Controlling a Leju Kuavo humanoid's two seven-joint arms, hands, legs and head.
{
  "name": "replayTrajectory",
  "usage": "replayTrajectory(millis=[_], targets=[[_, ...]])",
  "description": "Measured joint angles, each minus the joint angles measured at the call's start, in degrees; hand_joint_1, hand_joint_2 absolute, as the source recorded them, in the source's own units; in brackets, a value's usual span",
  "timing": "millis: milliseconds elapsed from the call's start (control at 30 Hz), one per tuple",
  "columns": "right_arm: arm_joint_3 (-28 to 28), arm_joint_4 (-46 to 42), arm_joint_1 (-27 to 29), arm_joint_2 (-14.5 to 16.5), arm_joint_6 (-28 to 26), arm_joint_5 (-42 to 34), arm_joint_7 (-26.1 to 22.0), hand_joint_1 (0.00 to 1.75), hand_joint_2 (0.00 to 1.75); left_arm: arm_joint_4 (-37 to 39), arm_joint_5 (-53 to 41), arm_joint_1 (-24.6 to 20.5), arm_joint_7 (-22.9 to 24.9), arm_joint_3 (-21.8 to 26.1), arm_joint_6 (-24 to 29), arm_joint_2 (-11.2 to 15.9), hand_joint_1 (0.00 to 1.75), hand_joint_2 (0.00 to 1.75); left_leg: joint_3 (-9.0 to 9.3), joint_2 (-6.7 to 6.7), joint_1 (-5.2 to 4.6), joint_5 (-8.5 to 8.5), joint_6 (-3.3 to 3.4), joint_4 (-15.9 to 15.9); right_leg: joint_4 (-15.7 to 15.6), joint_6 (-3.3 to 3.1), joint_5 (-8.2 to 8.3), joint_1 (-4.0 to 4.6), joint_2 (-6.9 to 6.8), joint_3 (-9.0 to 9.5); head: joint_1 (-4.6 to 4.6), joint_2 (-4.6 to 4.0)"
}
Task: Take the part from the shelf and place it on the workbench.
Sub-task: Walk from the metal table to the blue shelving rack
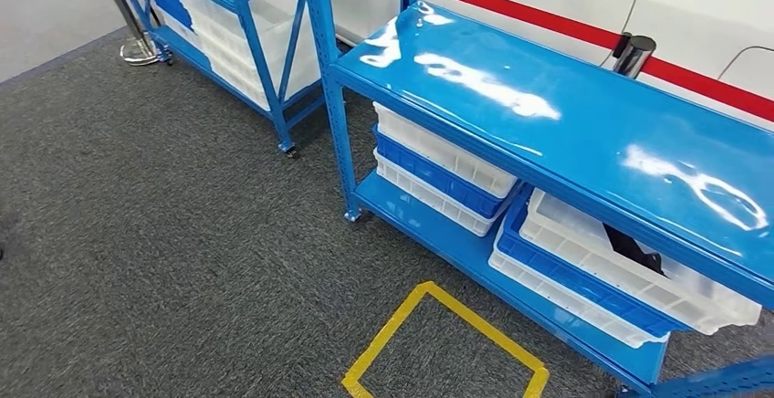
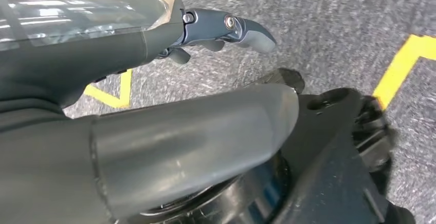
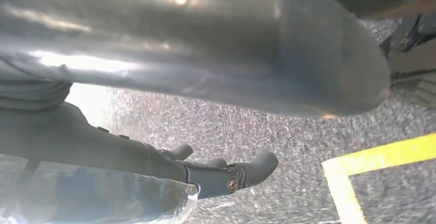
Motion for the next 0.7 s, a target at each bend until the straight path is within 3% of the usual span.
replayTrajectory(millis=[67, 100, 133, 200, 267, 333, 400, 433, 467, 533, 567, 633, 700], targets=[[0.0, 0.0, -0.1, 0.1, 0.0, 0.0, 0.1, 0.0, 0.0, 0.0, -0.1, 0.0, 0.1, 0.0, 0.0, 0.0, 0.0, 0.0, 2.99, -2.54, -0.04, 3.53, 0.53, -7.1, 0.1, 0.11, 0.03, 0.17, 1.48, 0.06, 0.03, 0.0], [0.0, 0.0, -0.2, 0.2, 0.0, 0.0, 0.2, 0.0, 0.0, 0.0, -0.2, 0.0, 0.2, 0.0, 0.0, 0.0, 0.0, 0.0, 3.76, -3.43, -0.15, 4.14, 0.65, -9.0, 0.1, 0.26, 0.11, 0.16, 2.06, -0.11, 0.03, 0.0], [0.0, 0.0, -0.2, 0.2, 0.1, -0.1, 0.2, 0.0, 0.0, 0.0, -0.3, 0.0, 0.3, 0.0, 0.0, 0.0, 0.0, 0.0, 3.97, -3.71, -0.33, 4.08, 0.71, -9.6, 0.1, 0.49, 0.23, 0.12, 2.62, -0.37, 0.03, 0.0], [-0.1, 0.0, 0.0, 0.3, 0.1, -0.1, 0.2, 0.0, 0.0, 0.0, -0.3, -0.2, 0.3, 0.0, 0.0, -0.1, 0.0, 0.0, 4.08, -2.56, -0.63, 4.43, 1.08, -10.1, 0.0, 1.11, 0.51, -0.02, 3.42, -1.03, 0.03, 0.0], [-0.2, 0.0, 0.2, 0.3, 0.1, -0.1, 0.1, 0.0, 0.0, -0.1, -0.3, -0.5, 0.3, 0.0, 0.0, -0.2, 0.0, 0.0, 4.34, -1.24, -0.62, 5.04, 1.72, -11.0, 1.3, 1.4, -0.19, 0.06, 1.36, -2.09, 0.15, 0.0], [-0.3, 0.0, 0.2, 0.4, 0.0, -0.1, -0.2, 0.0, 0.0, -0.1, -0.3, -0.6, 0.3, 0.0, 0.1, -0.3, 0.0, 0.0, 4.43, 0.39, -0.64, 5.33, 2.13, -11.5, 7.0, 1.15, -2.99, 0.02, -1.82, -4.99, 0.37, 0.0], [-0.4, 0.0, 0.2, 0.4, 0.0, -0.1, -0.4, 0.0, 0.0, -0.1, -0.3, -0.6, 0.3, 0.0, 0.2, -0.3, 0.0, 0.0, 4.29, 2.2, -0.76, 5.28, 2.24, -11.5, 14.1, 1.21, -5.69, -0.15, -2.77, -8.47, 0.53, 0.0], [-0.4, 0.0, 0.2, 0.3, 0.0, -0.1, -0.5, 0.0, 0.0, -0.1, -0.3, -0.6, 0.3, 0.0, 0.1, -0.3, 0.0, 0.0, 4.25, 3.05, -0.77, 5.25, 2.22, -11.5, 15.5, 1.58, -5.95, -0.27, -2.92, -9.05, 0.55, 0.0], [-0.4, 0.0, 0.3, 0.3, 0.1, -0.1, -0.6, 0.0, 0.0, -0.1, -0.3, -0.6, 0.4, 0.0, 0.1, -0.4, 0.0, 0.0, 4.24, 3.83, -0.75, 5.21, 2.16, -11.5, 14.5, 2.14, -5.3, -0.41, -3.16, -8.29, 0.58, 0.0], [-0.5, 0.0, 0.4, 0.1, 0.1, -0.1, -0.6, 0.0, 0.0, -0.1, -0.3, -0.6, 0.4, 0.0, 0.1, -0.5, 0.0, 0.0, 4.46, 5.18, -0.72, 5.02, 1.78, -11.4, 6.9, 3.22, -2.79, -0.79, -5.09, -3.85, 0.62, 0.0], [-0.5, 0.0, 0.4, 0.1, 0.1, -0.1, -0.6, 0.0, 0.0, -0.1, -0.3, -0.6, 0.4, 0.0, 0.1, -0.5, 0.0, 0.0, 4.6, 5.78, -0.81, 4.81, 1.43, -11.3, 3.1, 3.38, -1.7, -0.77, -6.37, -1.64, 0.65, 0.0], [-0.5, 0.0, 0.2, 0.1, 0.1, -0.1, -0.7, 0.0, 0.0, -0.1, -0.3, -0.7, 0.4, 0.0, 0.1, -0.4, 0.0, 0.0, 4.96, 6.85, -1.04, 4.41, 0.66, -11.1, -0.3, 2.72, -0.79, -0.61, -7.62, 0.25, 0.49, 0.0], [-0.5, 0.0, 0.3, 0.1, 0.1, -0.1, -0.8, 0.0, 0.0, -0.2, -0.3, -1.0, 0.4, 0.0, 0.1, -0.4, 0.0, 0.0, 5.34, 7.7, -0.88, 4.13, 0.0, -11.1, -0.2, 1.71, -0.63, -0.53, -6.41, 0.1, 0.31, 0.0]])
